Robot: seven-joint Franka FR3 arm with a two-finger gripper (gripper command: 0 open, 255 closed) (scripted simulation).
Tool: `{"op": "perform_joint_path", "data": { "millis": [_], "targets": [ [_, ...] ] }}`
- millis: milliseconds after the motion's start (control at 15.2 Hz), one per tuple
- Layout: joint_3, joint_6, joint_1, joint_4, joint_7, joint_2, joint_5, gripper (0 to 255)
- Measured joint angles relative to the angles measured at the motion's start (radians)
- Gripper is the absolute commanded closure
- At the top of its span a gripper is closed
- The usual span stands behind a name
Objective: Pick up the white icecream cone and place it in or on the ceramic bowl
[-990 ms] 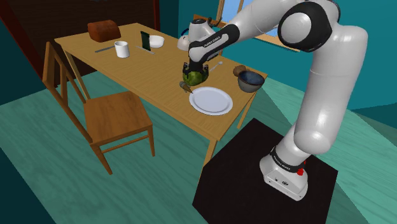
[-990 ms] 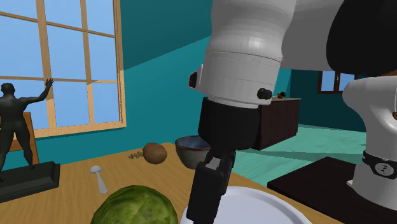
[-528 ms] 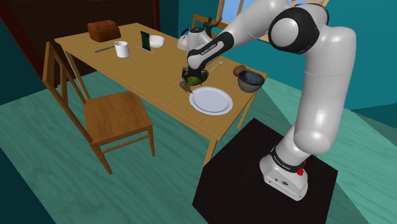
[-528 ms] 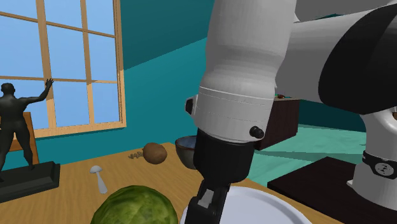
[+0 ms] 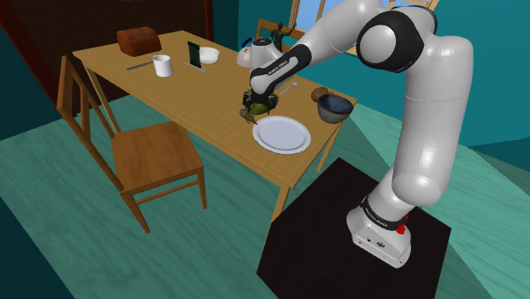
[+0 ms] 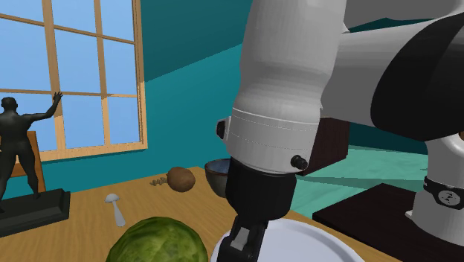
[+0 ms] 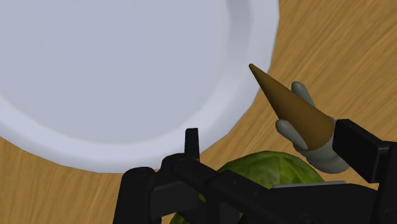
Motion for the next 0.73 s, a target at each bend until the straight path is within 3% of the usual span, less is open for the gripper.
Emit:
{"op": "perform_joint_path", "data": {
  "millis": [594,660,726],
  "targets": [
    [0.000,0.000,0.000,0.000,0.000,0.000,0.000,255],
    [0.000,0.000,0.000,0.000,0.000,0.000,0.000,0],
    [0.000,0.000,0.000,0.000,0.000,0.000,0.000,0]
  ]
}}
